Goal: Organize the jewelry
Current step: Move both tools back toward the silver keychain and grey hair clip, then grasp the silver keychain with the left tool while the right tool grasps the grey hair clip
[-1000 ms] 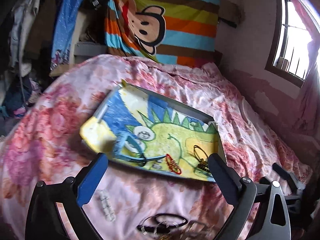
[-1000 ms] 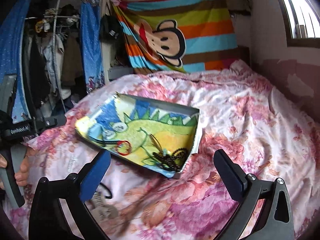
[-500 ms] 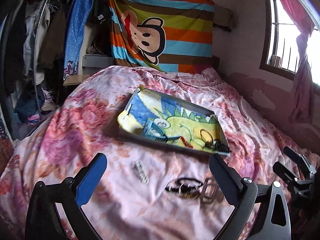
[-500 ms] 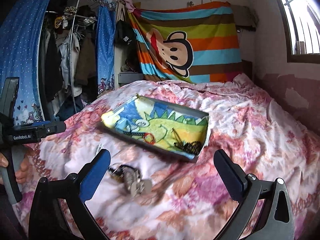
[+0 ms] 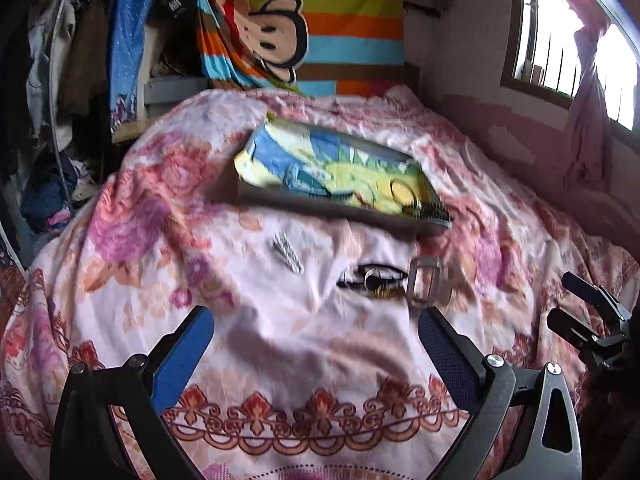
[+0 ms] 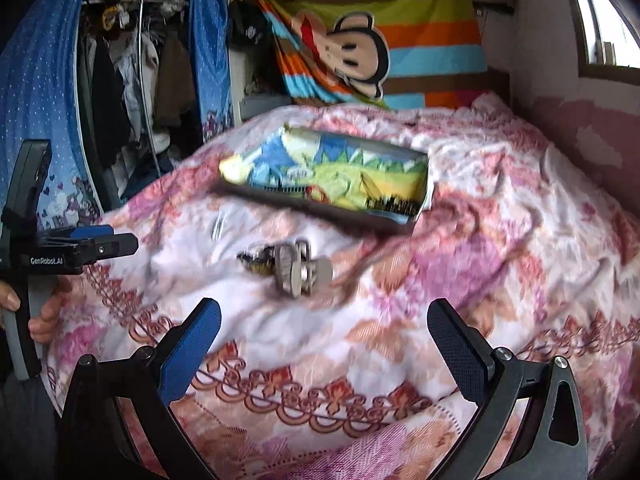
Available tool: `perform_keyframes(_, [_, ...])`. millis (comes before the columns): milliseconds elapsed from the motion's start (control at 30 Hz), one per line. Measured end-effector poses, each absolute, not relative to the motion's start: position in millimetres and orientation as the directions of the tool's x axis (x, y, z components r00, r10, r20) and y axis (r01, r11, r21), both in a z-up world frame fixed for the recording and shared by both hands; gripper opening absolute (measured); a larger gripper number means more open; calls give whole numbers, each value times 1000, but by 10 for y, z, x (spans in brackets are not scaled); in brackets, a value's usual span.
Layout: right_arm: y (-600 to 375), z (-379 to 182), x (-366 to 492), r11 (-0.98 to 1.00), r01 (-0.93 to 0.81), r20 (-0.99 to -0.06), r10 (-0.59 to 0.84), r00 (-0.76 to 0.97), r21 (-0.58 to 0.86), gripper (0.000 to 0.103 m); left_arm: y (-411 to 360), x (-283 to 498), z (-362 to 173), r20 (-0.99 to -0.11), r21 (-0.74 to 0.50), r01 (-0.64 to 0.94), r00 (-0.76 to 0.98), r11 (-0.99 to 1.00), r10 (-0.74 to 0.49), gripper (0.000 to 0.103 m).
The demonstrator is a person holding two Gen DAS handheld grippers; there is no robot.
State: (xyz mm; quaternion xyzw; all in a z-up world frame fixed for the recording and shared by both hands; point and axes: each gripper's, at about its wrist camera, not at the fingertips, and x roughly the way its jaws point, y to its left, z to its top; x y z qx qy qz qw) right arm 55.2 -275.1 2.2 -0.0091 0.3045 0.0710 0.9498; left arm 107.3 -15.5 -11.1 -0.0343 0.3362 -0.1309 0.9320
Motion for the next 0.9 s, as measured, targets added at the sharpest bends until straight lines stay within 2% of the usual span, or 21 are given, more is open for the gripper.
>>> perform_keyframes(233, [-2809, -217, 897, 979, -183, -688, 193, 700, 90, 101, -124, 1321, -352, -719, -170, 179, 650, 969, -246, 103])
perform_keyframes(400, [-2801, -284, 1153, 978, -208, -708, 153, 689, 9, 101, -128, 1542, -454, -750, -180, 162, 615, 970, -242, 103])
perform_keyframes(533, [-2781, -305, 1360, 967, -248, -717, 212, 664, 56, 101, -192, 1741, -516, -766, -154, 165, 603, 974, -223, 102])
perform_keyframes(667, [-2635, -347, 1525, 950, -312, -721, 236, 652, 28, 101, -227, 1916, -526, -761, -132, 167, 615, 977, -208, 102])
perform_keyframes(733, [-2546, -386, 1608, 937, -349, -727, 252, 639, 18, 101, -249, 2006, -522, -751, -122, 177, 626, 977, -208, 100])
perform_keyframes(900, [-2450, -476, 1778, 926, -378, -739, 266, 618, 16, 101, -304, 2263, -573, -750, -107, 197, 628, 974, -209, 78])
